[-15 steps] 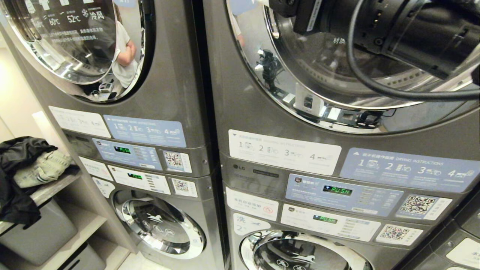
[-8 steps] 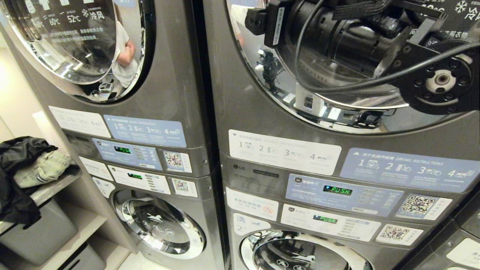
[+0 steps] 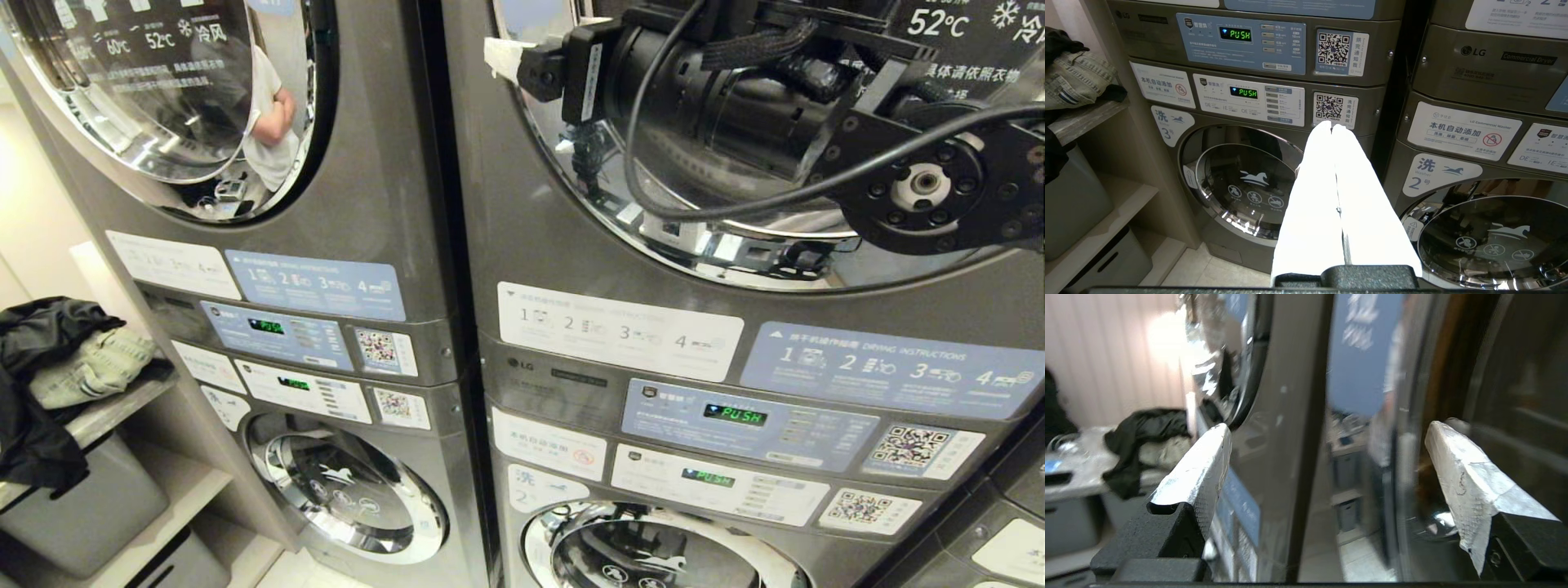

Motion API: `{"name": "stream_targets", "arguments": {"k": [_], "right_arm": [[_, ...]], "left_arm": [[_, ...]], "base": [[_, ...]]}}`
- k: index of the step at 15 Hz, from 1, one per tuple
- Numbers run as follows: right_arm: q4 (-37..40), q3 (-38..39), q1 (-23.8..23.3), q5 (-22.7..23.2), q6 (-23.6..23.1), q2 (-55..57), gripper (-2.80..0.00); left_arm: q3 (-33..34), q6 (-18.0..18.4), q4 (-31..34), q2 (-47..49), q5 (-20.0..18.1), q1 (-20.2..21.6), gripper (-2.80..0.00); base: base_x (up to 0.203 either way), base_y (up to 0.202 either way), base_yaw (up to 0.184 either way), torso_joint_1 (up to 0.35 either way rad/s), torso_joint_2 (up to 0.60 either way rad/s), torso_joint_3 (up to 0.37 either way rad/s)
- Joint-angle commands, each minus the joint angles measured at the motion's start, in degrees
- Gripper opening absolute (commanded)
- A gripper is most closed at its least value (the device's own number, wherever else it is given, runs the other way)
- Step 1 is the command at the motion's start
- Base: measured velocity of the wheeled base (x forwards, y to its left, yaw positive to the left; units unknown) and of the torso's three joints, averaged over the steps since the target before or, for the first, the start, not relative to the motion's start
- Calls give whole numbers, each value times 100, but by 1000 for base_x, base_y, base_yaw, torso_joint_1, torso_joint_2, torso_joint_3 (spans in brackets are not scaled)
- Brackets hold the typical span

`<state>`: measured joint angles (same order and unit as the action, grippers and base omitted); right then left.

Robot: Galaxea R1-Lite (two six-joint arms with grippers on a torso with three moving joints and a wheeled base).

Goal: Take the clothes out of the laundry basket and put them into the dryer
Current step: Open the dryer

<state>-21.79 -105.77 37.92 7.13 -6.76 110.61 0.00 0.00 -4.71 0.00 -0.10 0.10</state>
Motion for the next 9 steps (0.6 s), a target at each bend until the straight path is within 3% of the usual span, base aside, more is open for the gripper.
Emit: {"name": "stream_targets", "arguments": {"k": [1, 6, 9], "right_arm": [[123, -7, 48, 74, -2, -12, 0], [196, 63, 66, 599, 105, -59, 0], [260, 238, 62, 1521, 207, -319, 0]], "left_arm": [[193, 0, -4, 0, 1, -1, -280], [193, 0, -4, 0, 1, -1, -280], [193, 0, -4, 0, 1, -1, -280]], "base": [[0, 0, 0, 0, 0, 0], [0, 0, 0, 0, 0, 0], [0, 0, 0, 0, 0, 0]]}}
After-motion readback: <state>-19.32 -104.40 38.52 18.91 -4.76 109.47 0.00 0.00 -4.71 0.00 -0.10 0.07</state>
